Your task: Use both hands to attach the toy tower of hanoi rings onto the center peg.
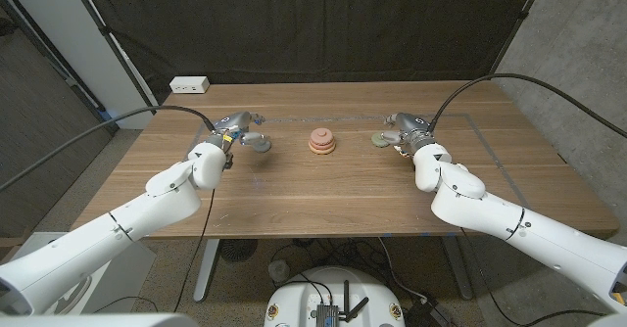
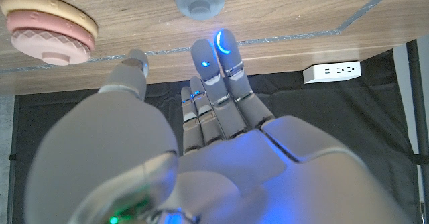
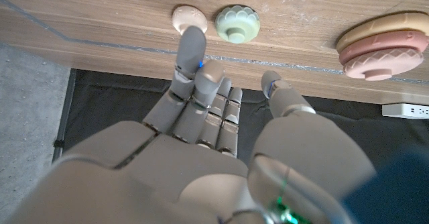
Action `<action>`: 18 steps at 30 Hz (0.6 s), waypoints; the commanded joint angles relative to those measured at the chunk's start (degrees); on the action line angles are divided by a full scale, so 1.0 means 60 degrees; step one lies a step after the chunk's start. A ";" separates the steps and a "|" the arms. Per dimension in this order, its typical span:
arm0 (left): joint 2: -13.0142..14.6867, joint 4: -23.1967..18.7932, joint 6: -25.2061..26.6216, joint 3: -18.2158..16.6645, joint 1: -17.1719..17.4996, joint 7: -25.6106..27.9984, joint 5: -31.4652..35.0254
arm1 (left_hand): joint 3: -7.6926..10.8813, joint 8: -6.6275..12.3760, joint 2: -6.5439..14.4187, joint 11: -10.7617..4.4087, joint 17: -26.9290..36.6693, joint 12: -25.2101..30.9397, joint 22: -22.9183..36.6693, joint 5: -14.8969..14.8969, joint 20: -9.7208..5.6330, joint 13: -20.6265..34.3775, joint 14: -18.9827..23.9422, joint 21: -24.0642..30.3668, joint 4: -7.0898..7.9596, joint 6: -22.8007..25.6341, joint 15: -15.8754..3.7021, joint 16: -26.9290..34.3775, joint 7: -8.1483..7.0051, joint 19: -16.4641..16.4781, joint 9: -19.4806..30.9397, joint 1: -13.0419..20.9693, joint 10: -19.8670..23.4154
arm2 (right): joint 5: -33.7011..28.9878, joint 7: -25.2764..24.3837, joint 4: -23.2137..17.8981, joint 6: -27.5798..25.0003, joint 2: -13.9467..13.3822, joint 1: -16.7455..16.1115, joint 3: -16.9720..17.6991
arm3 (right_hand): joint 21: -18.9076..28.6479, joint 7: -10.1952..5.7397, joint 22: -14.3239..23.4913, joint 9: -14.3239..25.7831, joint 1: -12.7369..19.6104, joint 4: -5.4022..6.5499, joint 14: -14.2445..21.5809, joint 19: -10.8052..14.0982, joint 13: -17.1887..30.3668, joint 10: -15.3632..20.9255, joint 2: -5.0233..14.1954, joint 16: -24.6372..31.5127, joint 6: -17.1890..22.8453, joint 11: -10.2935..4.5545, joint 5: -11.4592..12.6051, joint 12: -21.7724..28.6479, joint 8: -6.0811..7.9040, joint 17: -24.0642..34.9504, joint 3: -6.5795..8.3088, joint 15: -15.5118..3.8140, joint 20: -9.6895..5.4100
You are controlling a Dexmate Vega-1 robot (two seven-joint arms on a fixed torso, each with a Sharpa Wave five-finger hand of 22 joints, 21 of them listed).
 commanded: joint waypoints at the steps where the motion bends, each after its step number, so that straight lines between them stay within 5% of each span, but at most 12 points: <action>1: -0.0061 0.0062 0.0074 0.0147 -0.0068 0.0112 0.0060 | 0.0092 -0.0044 0.0020 0.0033 0.0019 -0.0053 0.0006 0.0041 -0.1274 0.0029 -0.0017 0.0033 0.0008 0.0010 -0.0844 -0.0014 -0.0015 -0.0026 0.0015 0.0072 0.0045 | -0.0373 0.0311 0.0260 0.0290 0.0059 0.0166 -0.0179 | 0.0037 0.0086 0.0020 0.0018 0.0051 -0.0045 -0.0050 -0.0025 0.0046 -0.0254 -0.0153 0.0021 -0.0076 0.0007 0.0059 -0.0081 -0.0044 0.0026 0.0052 -0.0338 -0.0753; 18: -0.0011 0.0011 0.0360 0.0260 -0.0239 -0.0146 0.0031 | 0.0124 -0.0070 0.0081 0.0048 0.0026 -0.0083 0.0002 0.0059 -0.1256 0.0047 -0.0045 0.0030 0.0048 0.0034 -0.0844 -0.0038 0.0014 -0.0046 0.0019 -0.0024 0.0057 | -0.1130 0.1681 0.1156 0.0234 0.0469 0.1310 -0.0836 | -0.0066 0.0318 -0.0020 -0.0050 0.0219 -0.0075 -0.0389 -0.0318 0.0005 -0.0981 -0.0481 -0.0243 -0.0442 0.0246 0.0076 -0.0153 -0.0239 -0.0147 -0.0029 -0.0342 -0.0746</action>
